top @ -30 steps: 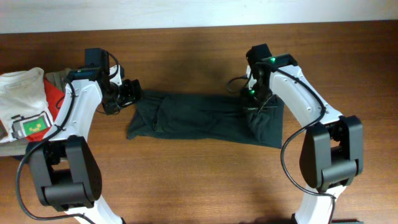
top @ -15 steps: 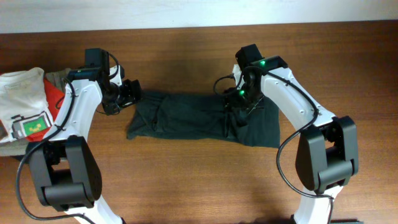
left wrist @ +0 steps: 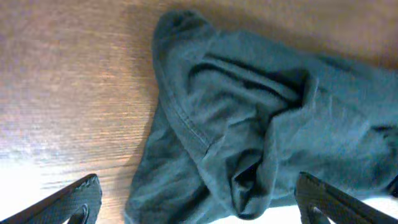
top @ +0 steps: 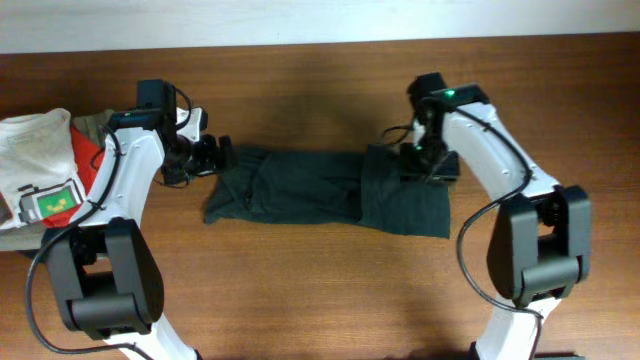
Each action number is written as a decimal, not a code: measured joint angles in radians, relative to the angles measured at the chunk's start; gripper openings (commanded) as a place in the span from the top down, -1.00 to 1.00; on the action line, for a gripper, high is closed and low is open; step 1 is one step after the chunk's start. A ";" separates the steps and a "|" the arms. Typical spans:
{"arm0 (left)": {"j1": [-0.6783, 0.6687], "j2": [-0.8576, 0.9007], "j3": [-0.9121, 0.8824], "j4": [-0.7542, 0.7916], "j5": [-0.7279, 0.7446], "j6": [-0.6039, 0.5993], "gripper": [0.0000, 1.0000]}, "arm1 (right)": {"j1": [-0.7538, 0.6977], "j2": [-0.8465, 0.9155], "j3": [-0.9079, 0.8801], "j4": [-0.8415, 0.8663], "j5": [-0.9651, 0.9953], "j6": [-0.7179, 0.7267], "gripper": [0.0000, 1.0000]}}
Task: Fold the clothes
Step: 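Fold the strip's right end leftward with the right gripper, then fold the strip's left end rightward over the bundle with the left gripper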
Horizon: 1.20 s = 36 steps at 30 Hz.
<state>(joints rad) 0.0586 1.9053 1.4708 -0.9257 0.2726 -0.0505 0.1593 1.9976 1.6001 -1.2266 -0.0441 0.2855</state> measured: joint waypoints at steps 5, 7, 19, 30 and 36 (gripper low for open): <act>0.000 0.074 0.001 -0.001 0.020 0.167 -0.98 | -0.101 0.000 0.000 -0.027 0.018 0.010 -0.19; 0.000 0.164 0.001 -0.002 0.068 0.203 -0.98 | -0.101 0.000 0.000 -0.027 0.018 0.010 -0.21; -0.076 0.246 0.035 -0.044 0.092 0.193 0.99 | -0.101 0.000 0.000 -0.026 0.021 0.010 -0.23; 0.023 0.264 0.564 -0.521 -0.280 0.102 0.99 | -0.240 0.001 0.000 -0.026 0.090 -0.006 -0.30; -0.378 0.266 0.600 -0.506 -0.224 0.058 0.93 | -0.241 0.001 0.000 -0.026 0.093 -0.024 -0.30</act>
<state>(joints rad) -0.3191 2.1715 2.0712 -1.4319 0.0490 0.0071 -0.0818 1.9984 1.6001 -1.2526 0.0486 0.2619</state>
